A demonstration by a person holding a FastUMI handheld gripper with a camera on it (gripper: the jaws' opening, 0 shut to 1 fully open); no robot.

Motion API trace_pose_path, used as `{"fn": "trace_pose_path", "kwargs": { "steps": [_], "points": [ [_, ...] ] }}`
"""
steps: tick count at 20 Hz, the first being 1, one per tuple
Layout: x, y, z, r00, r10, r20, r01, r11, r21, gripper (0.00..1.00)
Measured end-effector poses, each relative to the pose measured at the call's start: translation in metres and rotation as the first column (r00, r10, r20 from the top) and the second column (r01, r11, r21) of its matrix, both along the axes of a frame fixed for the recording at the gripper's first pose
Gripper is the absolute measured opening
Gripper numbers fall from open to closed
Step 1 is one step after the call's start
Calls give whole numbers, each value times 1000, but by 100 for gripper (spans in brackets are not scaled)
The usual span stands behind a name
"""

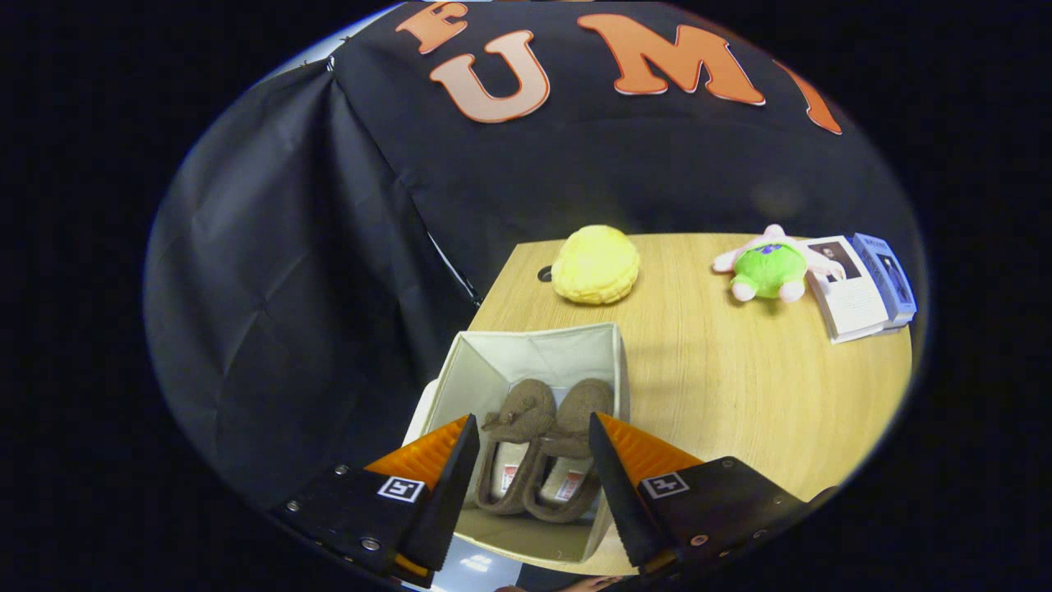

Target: Open the storage box then place both shoes into the box .Put the left shoe in first, then the right shoe, with the right side of both shoes facing outward in a uniform manner.

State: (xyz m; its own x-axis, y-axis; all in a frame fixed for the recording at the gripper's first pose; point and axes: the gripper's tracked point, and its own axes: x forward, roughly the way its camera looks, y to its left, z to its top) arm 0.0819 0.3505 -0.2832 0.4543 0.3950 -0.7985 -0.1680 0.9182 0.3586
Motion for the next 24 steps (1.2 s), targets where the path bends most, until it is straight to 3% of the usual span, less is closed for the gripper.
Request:
{"fn": "trace_pose_path", "kwargs": {
  "steps": [3, 7, 14, 18, 21, 24],
  "points": [
    [10, -32, 33, 990, -25, 142, 26, 1000, -2, 89],
    [12, -88, 78, 945, -66, 321, 72, 997, -6, 93],
    [-7, -209, 147, 790, -122, 601, 183, 982, -41, 94],
    [-29, -258, 174, 714, -118, 690, 205, 978, -44, 93],
    [-40, -285, 180, 676, -136, 724, 215, 976, -18, 95],
    [-45, -314, 180, 623, -104, 775, 250, 965, -72, 96]
  ]
}}
